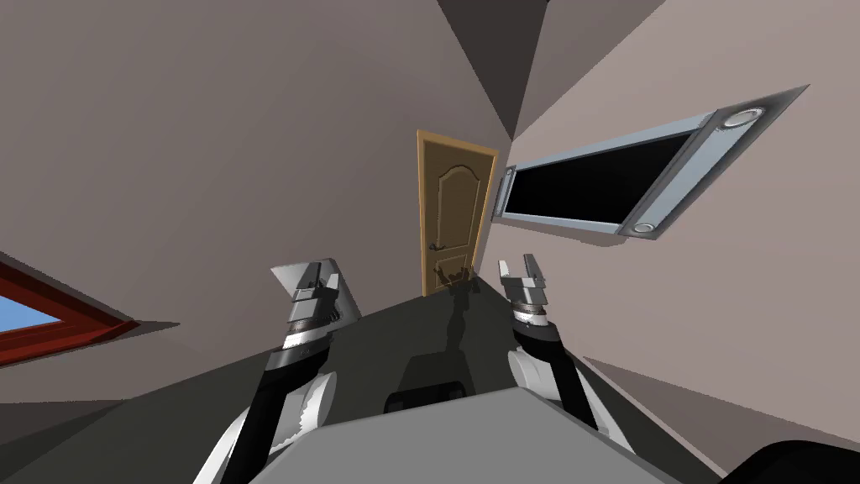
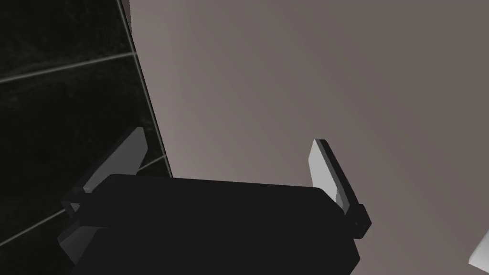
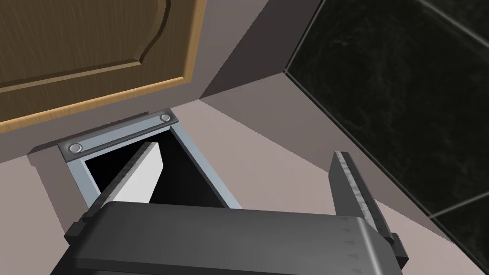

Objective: Pull the door open

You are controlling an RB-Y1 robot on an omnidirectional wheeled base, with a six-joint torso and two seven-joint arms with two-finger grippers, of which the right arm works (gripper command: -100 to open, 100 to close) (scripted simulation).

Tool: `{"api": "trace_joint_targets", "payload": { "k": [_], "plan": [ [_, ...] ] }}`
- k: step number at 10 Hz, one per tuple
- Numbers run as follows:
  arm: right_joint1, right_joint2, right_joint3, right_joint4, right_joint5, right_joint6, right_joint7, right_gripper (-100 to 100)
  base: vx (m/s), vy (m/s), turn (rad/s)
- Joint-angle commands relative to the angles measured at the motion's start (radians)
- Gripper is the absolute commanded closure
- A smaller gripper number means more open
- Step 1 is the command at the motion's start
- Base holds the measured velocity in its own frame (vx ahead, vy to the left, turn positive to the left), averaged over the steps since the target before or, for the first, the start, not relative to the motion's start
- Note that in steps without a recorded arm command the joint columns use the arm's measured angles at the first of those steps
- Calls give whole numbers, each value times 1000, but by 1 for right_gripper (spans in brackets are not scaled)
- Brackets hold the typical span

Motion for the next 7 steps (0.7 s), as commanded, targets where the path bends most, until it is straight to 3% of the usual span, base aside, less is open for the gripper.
{"api": "trace_joint_targets", "payload": {
  "k": [1, 7],
  "plan": [
    [-15, -8, -2, 38, -5, -4, 0, -100, 36, -15, 89],
    [-70, -37, -9, 178, -24, -18, 1, -100, 64, -18, 92]
  ]
}}
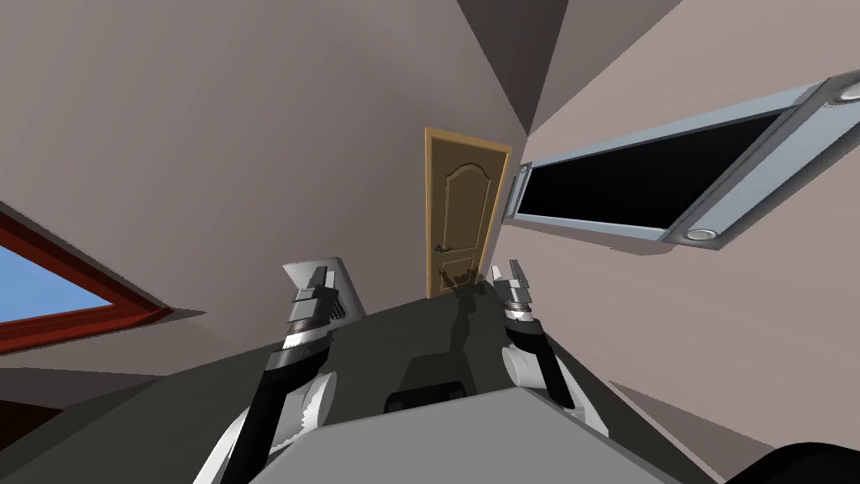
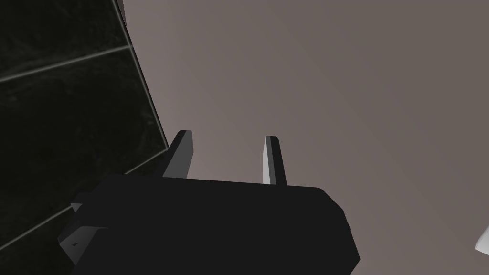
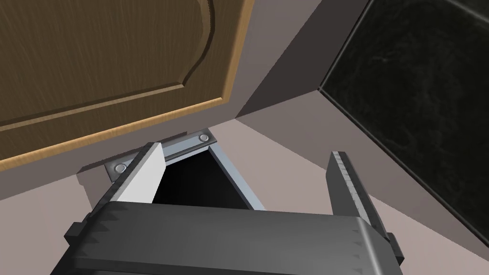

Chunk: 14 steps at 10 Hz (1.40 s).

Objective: Pull the door open

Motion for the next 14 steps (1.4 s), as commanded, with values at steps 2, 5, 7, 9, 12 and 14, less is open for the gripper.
{"api": "trace_joint_targets", "payload": {
  "k": [2, 5, 7, 9, 12, 14],
  "plan": [
    [-30, -22, -9, 85, -15, -14, -4, -100, 71, -23, 116],
    [-58, -36, -13, 157, -24, -21, -3, -100, 77, -28, 99],
    [-89, -52, -17, 227, -35, -29, -2, -100, 58, -25, 128],
    [-105, -60, -20, 277, -40, -33, -2, -100, 54, -22, 65],
    [-139, -77, -24, 365, -52, -42, -1, -100, 73, -42, 131],
    [-175, -95, -29, 436, -64, -51, -1, -100, 58, -30, 129]
  ]
}}
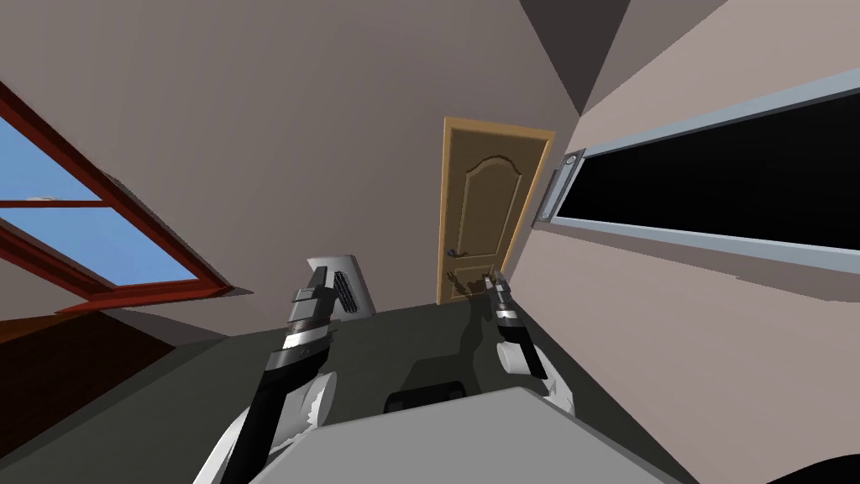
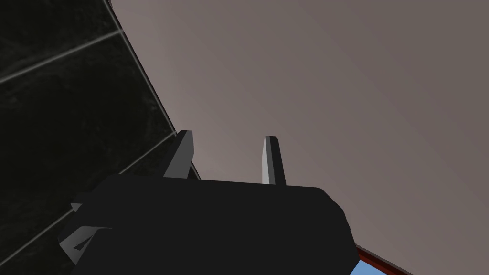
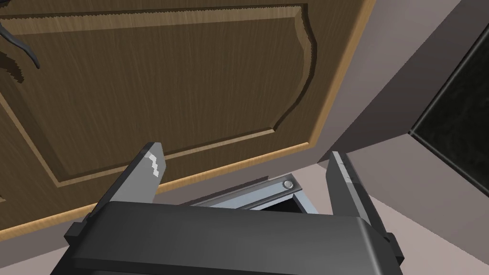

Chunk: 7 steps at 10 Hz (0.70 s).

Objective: Pull the door open

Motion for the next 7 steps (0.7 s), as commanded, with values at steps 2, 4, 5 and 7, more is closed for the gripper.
{"api": "trace_joint_targets", "payload": {
  "k": [2, 4, 5, 7],
  "plan": [
    [-31, -16, -5, 79, -11, -5, 1, -100, 54, -28, 94],
    [-50, -25, -7, 126, -17, -9, 1, -100, 48, -29, 91],
    [-50, -25, -7, 133, -17, -9, 1, -100, 39, -26, 51],
    [-68, -34, -10, 181, -23, -14, 2, -100, 41, -26, 75]
  ]
}}
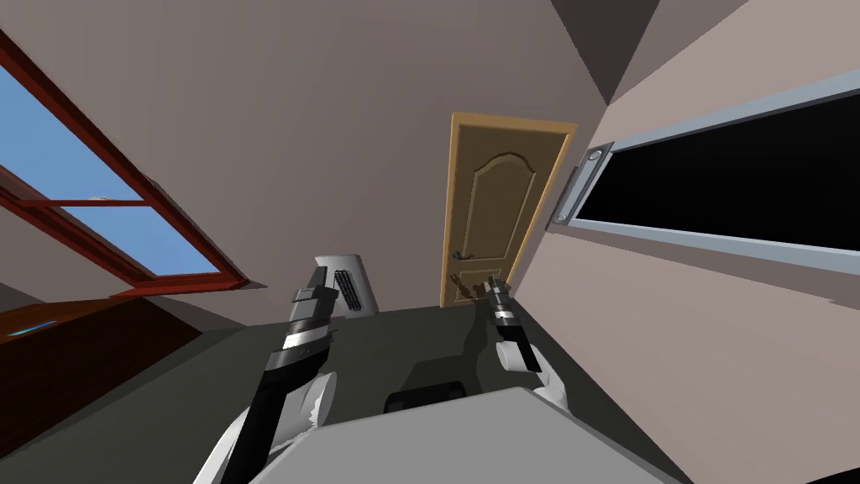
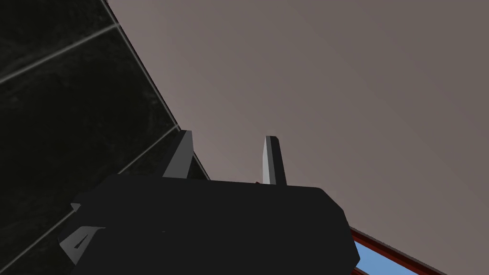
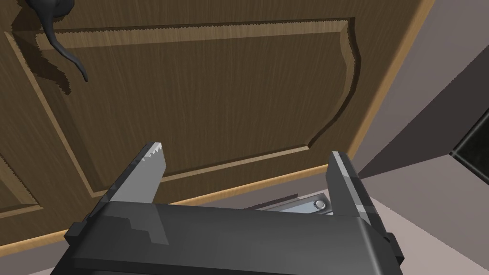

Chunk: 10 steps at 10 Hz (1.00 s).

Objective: Pull the door open

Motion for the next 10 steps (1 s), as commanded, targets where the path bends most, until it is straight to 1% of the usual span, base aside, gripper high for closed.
{"api": "trace_joint_targets", "payload": {
  "k": [1, 2, 3, 4, 5, 6, 7, 8, 9, 10],
  "plan": [
    [-20, -14, -4, 50, -9, -6, -2, -100, 45, -31, 182],
    [-20, -14, -4, 58, -9, -6, -2, -100, 34, -28, -8],
    [-39, -23, -7, 106, -15, -11, -2, -100, 48, -37, 117],
    [-58, -33, -9, 135, -21, -16, -1, -100, 88, -57, 195],
    [-58, -33, -9, 154, -21, -16, -1, -100, 56, -44, 66],
    [-77, -42, -12, 195, -28, -21, -1, -100, 44, -33, 99],
    [-77, -42, -12, 202, -28, -21, -1, -100, 32, -27, 59],
    [-96, -52, -14, 242, -34, -26, -1, -100, 31, -31, 112],
    [-96, -52, -14, 251, -34, -26, -1, -100, 32, -27, 73],
    [-115, -61, -17, 286, -41, -30, 0, -100, 44, -28, 122]
  ]
}}
